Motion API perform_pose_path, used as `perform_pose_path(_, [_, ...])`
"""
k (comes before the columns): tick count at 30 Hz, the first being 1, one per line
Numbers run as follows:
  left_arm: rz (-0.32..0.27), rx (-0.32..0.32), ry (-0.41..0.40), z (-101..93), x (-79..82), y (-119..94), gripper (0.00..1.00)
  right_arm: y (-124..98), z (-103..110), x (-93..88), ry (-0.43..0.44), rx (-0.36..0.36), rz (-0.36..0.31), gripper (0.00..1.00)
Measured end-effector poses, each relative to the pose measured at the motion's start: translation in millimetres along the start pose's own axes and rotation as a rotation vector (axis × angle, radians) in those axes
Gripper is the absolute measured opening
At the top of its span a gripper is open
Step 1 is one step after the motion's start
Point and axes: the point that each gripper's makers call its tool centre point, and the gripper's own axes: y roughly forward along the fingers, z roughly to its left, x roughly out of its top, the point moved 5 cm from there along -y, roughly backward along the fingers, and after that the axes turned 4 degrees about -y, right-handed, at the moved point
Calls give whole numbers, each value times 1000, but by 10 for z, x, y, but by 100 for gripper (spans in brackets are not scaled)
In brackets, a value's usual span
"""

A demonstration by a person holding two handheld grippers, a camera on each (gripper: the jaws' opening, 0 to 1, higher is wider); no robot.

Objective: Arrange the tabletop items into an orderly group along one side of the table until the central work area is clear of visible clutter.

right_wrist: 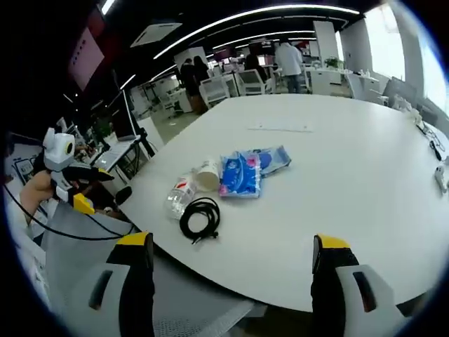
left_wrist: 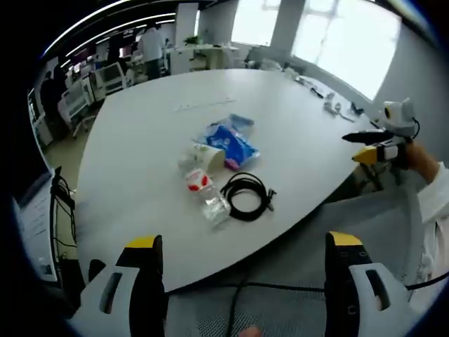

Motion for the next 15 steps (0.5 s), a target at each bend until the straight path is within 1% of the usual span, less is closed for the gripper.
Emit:
perform_pose_path(3, [-21, -23, 2, 4, 60, 10, 93, 16, 42, 24, -26, -14, 12, 92])
perform_pose_path(5, [-11, -38, 20, 3, 53, 32, 93, 29, 61, 37, -28, -25, 9, 92])
perform_pose_path(9, [8, -50, 40, 92, 2, 118, 93, 109, 83, 16, 0, -45, -7, 92])
perform_pose_path(10, [11, -52, 36, 105, -8, 130, 93, 134, 93, 3, 5, -46, -1, 92])
perform_pose_path(11, [29, -57, 19, 113, -34, 137, 92, 140, 118, -23, 14, -50, 27, 91])
perform_pose_path(12, [40, -60, 13, 112, -46, 129, 91, 127, 138, -16, 10, -55, 31, 89])
perform_pose_path(13, [35, -61, 20, 104, -38, 120, 91, 108, 158, 7, 0, -58, 20, 89])
perform_pose_path(14, [24, -67, 37, 100, -24, 116, 92, 93, 181, 60, -20, -58, -16, 89])
perform_pose_path(15, [22, -68, 40, 105, -21, 120, 92, 85, 200, 74, -25, -53, -28, 89])
